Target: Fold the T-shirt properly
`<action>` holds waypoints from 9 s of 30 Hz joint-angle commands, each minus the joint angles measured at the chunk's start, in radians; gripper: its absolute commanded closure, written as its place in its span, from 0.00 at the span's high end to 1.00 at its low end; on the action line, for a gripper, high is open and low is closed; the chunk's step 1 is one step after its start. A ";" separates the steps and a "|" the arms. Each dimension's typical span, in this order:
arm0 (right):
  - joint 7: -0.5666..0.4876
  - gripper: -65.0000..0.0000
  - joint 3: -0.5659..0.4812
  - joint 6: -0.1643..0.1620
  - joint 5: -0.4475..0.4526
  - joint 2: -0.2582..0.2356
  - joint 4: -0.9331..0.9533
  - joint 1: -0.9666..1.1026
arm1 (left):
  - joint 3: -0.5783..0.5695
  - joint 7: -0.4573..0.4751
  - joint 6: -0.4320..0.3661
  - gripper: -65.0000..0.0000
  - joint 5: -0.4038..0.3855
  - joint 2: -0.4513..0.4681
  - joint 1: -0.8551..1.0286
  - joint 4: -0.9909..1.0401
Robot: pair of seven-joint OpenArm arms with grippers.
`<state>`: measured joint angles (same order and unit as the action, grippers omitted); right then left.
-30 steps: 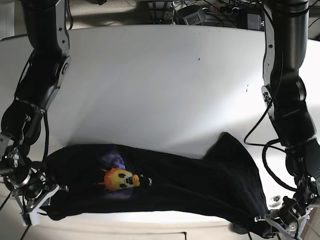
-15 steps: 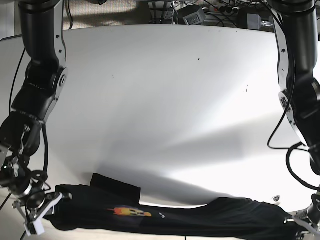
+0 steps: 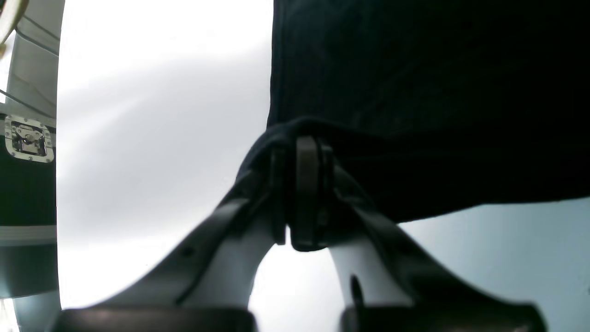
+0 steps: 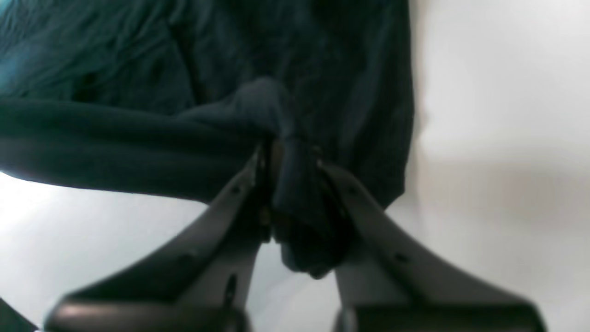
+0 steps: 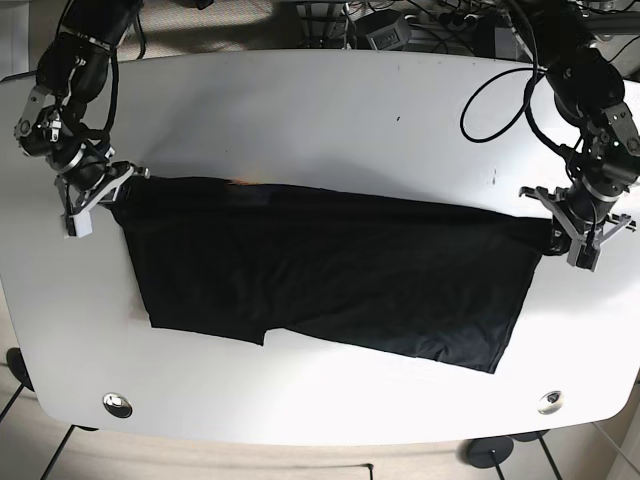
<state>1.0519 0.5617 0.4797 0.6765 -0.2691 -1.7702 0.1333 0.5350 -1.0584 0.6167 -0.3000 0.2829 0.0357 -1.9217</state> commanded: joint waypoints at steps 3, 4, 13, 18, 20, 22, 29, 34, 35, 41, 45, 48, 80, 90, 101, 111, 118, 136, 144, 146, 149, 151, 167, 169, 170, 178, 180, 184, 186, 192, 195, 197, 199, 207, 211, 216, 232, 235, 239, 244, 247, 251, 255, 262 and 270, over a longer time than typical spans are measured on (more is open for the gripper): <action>-0.025 0.03 0.053 0.004 0.088 -0.005 -0.104 0.130 | 0.047 0.016 0.002 0.00 -0.003 -0.011 0.135 -0.057; -0.025 0.03 0.079 0.004 0.104 0.011 -0.119 0.161 | 0.055 0.019 0.002 0.00 -0.003 -0.018 0.145 -0.055; -0.025 0.03 0.106 0.004 0.099 0.017 -0.133 0.279 | -0.174 0.019 0.001 0.00 0.008 0.028 -0.119 0.123; -0.025 0.03 0.108 0.004 0.098 0.014 -0.133 0.279 | -0.250 0.023 0.001 0.00 0.008 0.062 -0.274 0.341; -0.025 0.03 0.108 0.004 0.098 0.015 -0.133 0.279 | -0.261 0.023 0.001 0.00 0.008 0.074 -0.320 0.413; -0.025 0.03 0.108 0.004 0.098 0.015 -0.133 0.276 | -0.298 0.023 -0.005 0.11 0.008 0.091 -0.368 0.491; -0.026 0.03 0.108 0.004 0.098 0.015 -0.133 0.277 | -0.306 0.093 -0.001 0.63 0.000 0.095 -0.388 0.471; -0.071 0.03 0.108 0.004 0.098 0.017 -0.132 0.280 | -0.261 0.174 -0.005 0.63 0.006 0.135 -0.244 0.411; -0.071 0.03 0.108 0.004 0.098 0.017 -0.130 0.280 | -0.240 0.209 -0.007 0.63 0.008 0.138 -0.216 0.414; -0.074 0.03 0.108 0.004 0.098 0.017 -0.004 0.271 | -0.198 0.402 -0.007 0.63 0.137 0.148 -0.095 0.417; -0.077 0.33 0.110 0.004 0.102 0.017 0.025 0.277 | -0.200 0.438 -0.007 0.63 0.141 0.134 -0.132 0.597; -0.111 0.64 0.226 0.004 0.116 0.077 -0.007 0.289 | -0.201 0.536 -0.007 0.63 0.141 0.134 -0.173 0.762; -0.003 0.03 0.076 0.083 0.042 -0.025 0.005 0.145 | -0.023 0.418 0.010 0.05 0.134 0.148 0.053 0.512; 0.141 0.03 0.074 0.084 0.047 -0.062 0.002 0.081 | 0.184 0.205 0.081 0.05 0.141 -0.014 0.293 0.103; 0.135 0.03 0.082 0.113 0.045 -0.060 -0.003 0.230 | 0.234 0.200 0.081 0.33 0.140 -0.020 0.350 0.077; 0.135 0.04 0.085 0.126 0.048 -0.060 -0.006 0.262 | 0.304 0.200 0.081 0.53 0.032 -0.020 0.424 0.054; 0.075 0.90 0.225 0.126 0.047 0.029 -0.121 0.337 | 0.325 0.201 0.081 0.53 0.000 -0.018 0.347 0.064; -0.071 0.96 -0.036 0.138 -0.266 0.014 0.243 -0.182 | 0.248 0.206 0.081 0.53 0.135 -0.017 -0.027 0.364; -0.197 0.96 -0.134 0.139 -0.308 -0.017 0.436 -0.234 | 0.145 0.231 0.081 0.53 0.135 -0.017 -0.101 0.371; -0.197 0.96 -0.164 0.139 -0.308 0.018 0.396 -0.191 | 0.116 0.287 0.053 0.53 0.135 -0.017 -0.118 0.373; -0.197 0.96 -0.171 0.139 -0.312 0.060 0.369 -0.163 | 0.081 0.352 -0.096 0.54 0.135 -0.015 -0.121 0.373; -0.203 0.94 -0.171 0.139 -0.309 0.069 0.372 -0.153 | 0.055 0.372 -0.203 0.54 0.135 -0.015 -0.121 0.377; -0.204 0.06 -0.168 0.139 -0.309 0.090 0.369 -0.157 | 0.027 0.303 -0.125 0.76 0.130 0.062 -0.311 0.873; -0.204 0.06 -0.168 0.139 -0.309 0.090 0.369 -0.157 | 0.027 0.251 -0.093 0.76 0.130 0.062 -0.311 0.873; -0.204 0.06 -0.167 0.139 -0.308 0.090 0.366 -0.157 | 0.029 0.234 -0.083 0.76 0.129 0.060 -0.310 0.873; -0.204 0.06 -0.167 0.139 -0.308 0.093 0.366 -0.157 | -0.031 0.165 0.081 0.25 0.134 0.023 -0.277 0.873; -0.204 0.06 -0.167 0.139 -0.308 0.093 0.366 -0.157 | -0.037 0.166 0.081 0.02 0.134 0.023 -0.277 0.873; -0.204 0.03 -0.167 0.139 -0.308 0.093 0.332 -0.151 | -0.034 0.188 0.081 0.00 0.132 0.023 -0.277 0.810; -0.204 0.03 -0.167 0.139 -0.308 0.093 0.240 -0.119 | -0.036 0.180 0.081 0.00 0.135 0.019 -0.264 0.643; -0.174 0.03 -0.168 0.139 -0.306 0.086 0.059 -0.120 | -0.057 0.088 0.081 0.00 0.130 0.014 -0.254 0.385; -0.144 0.03 -0.168 0.139 -0.309 0.055 0.060 -0.206 | -0.108 0.086 0.081 0.00 0.134 0.014 -0.306 0.350; -0.114 0.03 -0.171 0.139 -0.311 0.032 0.074 -0.304 | -0.131 0.086 0.081 0.00 0.135 0.017 -0.385 0.356; -0.074 0.03 -0.176 0.139 -0.311 -0.017 0.134 -0.470 | -0.174 0.086 0.081 0.00 0.137 0.023 -0.521 0.376; -0.051 0.03 -0.285 0.139 -0.308 -0.144 0.502 -1.079 | -0.267 0.129 0.044 0.00 0.135 0.054 -1.078 0.755; -0.045 0.03 -0.335 0.138 -0.308 -0.144 0.531 -1.273 | -0.335 0.206 0.044 0.00 0.134 0.074 -1.246 0.859; 0.040 0.03 -0.345 0.138 -0.308 -0.147 0.433 -1.285 | -0.335 0.182 0.048 0.00 0.127 0.100 -1.196 0.772; 0.141 0.03 -0.007 0.130 -0.145 0.003 -0.168 -0.258 | -0.039 0.180 0.081 0.00 0.127 0.063 -0.311 0.299; 0.141 0.03 0.054 0.130 -0.113 0.072 -0.202 -0.082 | 0.033 0.180 0.081 0.00 0.129 0.020 -0.127 0.202; 0.136 0.03 0.074 0.132 -0.090 0.080 -0.202 0.038 | 0.064 0.180 0.081 0.00 0.127 -0.006 -0.013 0.152; 0.141 0.03 0.077 0.132 -0.093 0.072 -0.202 0.125 | 0.064 0.180 0.081 0.00 0.127 -0.012 0.051 0.147; 0.136 0.03 0.077 0.132 -0.096 0.072 -0.202 0.199 | 0.066 0.180 0.081 0.00 0.129 -0.009 0.117 0.147; 0.136 0.03 0.111 0.138 -0.093 0.081 -0.202 0.276 | 0.122 0.180 0.081 0.00 0.129 -0.012 0.209 0.147; 0.135 0.06 0.114 0.138 -0.093 0.081 -0.201 0.325 | 0.159 0.178 0.081 0.15 0.127 -0.014 0.260 0.152; 0.135 0.71 0.185 0.139 -0.050 0.081 -0.204 0.378 | 0.316 -0.006 0.081 0.60 -0.060 -0.020 0.258 0.146; 0.135 0.80 0.271 0.133 0.035 0.023 -0.185 0.249 | 0.345 -0.012 0.081 0.60 -0.433 0.046 0.260 0.092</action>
<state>1.1969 0.8227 0.6106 0.6971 -0.2371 -1.9419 0.3622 0.8764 -1.0870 0.6971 -0.7448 0.3061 0.2974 -1.8156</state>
